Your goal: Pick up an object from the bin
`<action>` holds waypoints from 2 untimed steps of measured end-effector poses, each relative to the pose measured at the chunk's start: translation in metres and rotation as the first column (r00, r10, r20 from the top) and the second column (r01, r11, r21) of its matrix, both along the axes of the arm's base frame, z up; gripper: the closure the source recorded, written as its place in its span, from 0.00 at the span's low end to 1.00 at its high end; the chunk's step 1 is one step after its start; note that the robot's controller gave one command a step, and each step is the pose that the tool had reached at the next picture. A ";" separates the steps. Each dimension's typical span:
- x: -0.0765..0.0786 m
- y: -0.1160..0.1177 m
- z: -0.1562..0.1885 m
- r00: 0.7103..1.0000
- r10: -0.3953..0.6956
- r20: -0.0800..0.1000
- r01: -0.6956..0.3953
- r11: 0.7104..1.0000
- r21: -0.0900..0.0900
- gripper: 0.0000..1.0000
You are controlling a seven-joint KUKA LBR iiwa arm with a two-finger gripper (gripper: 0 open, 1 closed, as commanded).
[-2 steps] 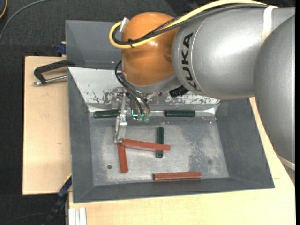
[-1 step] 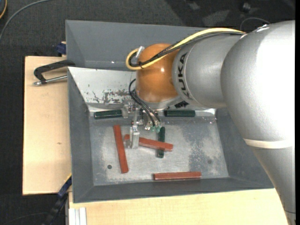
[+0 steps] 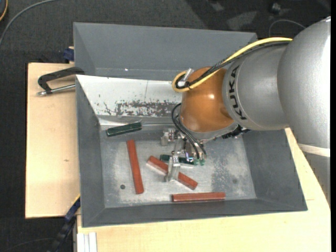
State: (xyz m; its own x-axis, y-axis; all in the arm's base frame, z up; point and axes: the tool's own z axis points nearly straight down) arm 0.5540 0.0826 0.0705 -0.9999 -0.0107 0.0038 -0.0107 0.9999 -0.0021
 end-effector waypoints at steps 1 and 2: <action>0.001 0.004 0.000 1.000 0.005 0.003 -0.005 1.000 0.003 1.00; 0.022 0.039 0.147 0.999 0.040 0.019 -0.040 0.999 0.006 1.00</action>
Offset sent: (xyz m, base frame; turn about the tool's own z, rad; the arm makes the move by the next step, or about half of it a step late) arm 0.0000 0.0000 0.0000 0.0000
